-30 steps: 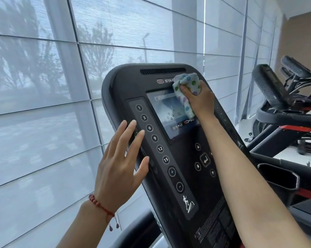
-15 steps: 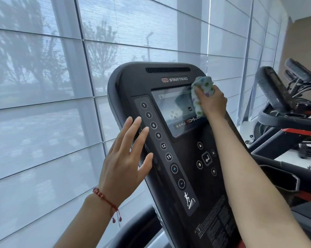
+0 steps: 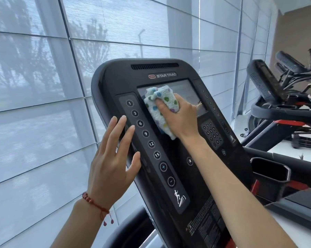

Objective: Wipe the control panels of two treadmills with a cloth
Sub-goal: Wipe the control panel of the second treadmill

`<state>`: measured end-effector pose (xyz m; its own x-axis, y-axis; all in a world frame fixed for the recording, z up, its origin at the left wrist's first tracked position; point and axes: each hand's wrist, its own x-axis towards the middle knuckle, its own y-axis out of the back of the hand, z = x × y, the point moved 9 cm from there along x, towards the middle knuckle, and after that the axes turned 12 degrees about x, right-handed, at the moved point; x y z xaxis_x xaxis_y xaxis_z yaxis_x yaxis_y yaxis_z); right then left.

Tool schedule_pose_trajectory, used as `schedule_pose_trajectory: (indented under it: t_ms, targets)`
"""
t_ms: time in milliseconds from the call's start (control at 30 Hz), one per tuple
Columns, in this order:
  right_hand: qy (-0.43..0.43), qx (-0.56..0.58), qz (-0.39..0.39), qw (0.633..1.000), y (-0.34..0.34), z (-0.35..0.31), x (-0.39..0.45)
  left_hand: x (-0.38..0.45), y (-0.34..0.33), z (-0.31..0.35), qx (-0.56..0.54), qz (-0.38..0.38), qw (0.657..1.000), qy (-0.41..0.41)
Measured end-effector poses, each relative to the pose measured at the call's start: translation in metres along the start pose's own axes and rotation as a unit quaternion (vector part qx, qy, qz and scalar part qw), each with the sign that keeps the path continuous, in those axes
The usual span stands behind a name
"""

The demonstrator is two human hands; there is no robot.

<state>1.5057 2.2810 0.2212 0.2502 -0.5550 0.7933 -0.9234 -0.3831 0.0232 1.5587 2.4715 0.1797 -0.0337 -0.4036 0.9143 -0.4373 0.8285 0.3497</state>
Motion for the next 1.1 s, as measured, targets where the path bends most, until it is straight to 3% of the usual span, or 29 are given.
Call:
schedule_pose_trajectory:
  t_ms: [267, 567, 767, 1100]
  targets:
    - [-0.024, -0.050, 0.084, 0.995, 0.038, 0.043, 0.037, 0.000, -0.001, 0.001, -0.008, 0.009, 1.000, 0.013]
    - [-0.144, -0.127, 0.140, 0.971, 0.094, 0.103, 0.074, 0.001, -0.002, -0.001, -0.033, -0.004, 0.999, 0.016]
    - [-0.167, -0.104, 0.112, 0.974, 0.083, 0.100, 0.063, 0.002, -0.002, 0.000, -0.027, -0.005, 0.999, 0.016]
    - [-0.047, -0.046, -0.012, 0.998, 0.009, 0.007, -0.008, 0.001, -0.001, 0.000, -0.004, -0.004, 1.000, 0.003]
